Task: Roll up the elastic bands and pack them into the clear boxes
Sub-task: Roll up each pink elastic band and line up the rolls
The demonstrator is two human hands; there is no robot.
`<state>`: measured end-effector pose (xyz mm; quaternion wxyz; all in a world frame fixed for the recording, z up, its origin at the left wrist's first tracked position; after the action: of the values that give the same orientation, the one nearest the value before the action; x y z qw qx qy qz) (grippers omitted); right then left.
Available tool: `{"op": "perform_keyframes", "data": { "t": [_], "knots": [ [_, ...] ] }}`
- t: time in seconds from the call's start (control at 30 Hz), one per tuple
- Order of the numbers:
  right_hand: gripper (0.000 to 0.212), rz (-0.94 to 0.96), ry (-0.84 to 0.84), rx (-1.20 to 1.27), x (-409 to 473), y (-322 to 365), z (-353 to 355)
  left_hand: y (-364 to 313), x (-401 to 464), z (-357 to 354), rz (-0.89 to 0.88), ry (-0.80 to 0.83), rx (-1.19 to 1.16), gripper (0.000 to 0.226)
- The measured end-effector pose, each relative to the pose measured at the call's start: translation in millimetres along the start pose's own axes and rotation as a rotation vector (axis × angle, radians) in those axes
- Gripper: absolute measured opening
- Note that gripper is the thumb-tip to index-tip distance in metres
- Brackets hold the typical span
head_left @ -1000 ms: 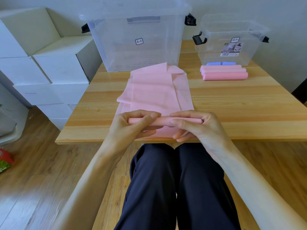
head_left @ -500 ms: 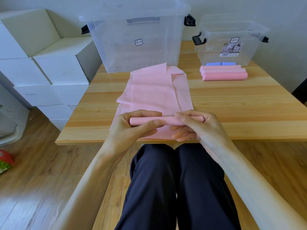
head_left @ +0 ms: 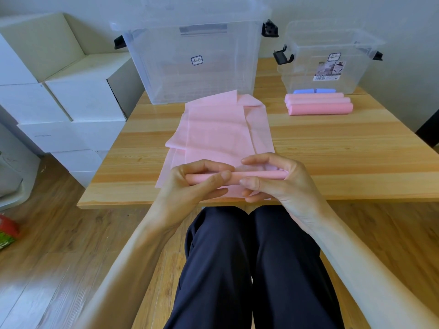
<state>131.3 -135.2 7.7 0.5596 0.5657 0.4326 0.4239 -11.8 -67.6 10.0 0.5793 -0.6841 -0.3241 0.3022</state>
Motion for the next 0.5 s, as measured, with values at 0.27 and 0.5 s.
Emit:
{"op": "perform_keyframes", "data": {
  "t": [0.27, 0.5],
  "knots": [
    [0.027, 0.039, -0.006, 0.033, 1.7, 4.4, -2.7, 1.0, 1.8, 7.5, 0.003, -0.083, -0.067, 0.019],
    [0.016, 0.001, -0.066, -0.010, 0.9, 1.9, 5.0, 1.7, 1.9, 11.2, 0.036, -0.045, -0.094, 0.031]
  ]
}}
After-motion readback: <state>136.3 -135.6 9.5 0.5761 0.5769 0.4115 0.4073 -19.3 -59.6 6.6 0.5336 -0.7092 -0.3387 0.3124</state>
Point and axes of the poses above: each hand's wrist, its own x-axis towards the middle knuckle, its own z-axis out of the back of the hand, y = z × x, the point moved 9 cm from there along x, towards the middle knuckle, and after that the axes turned 4 degrees about -x, right-handed, at the moved point
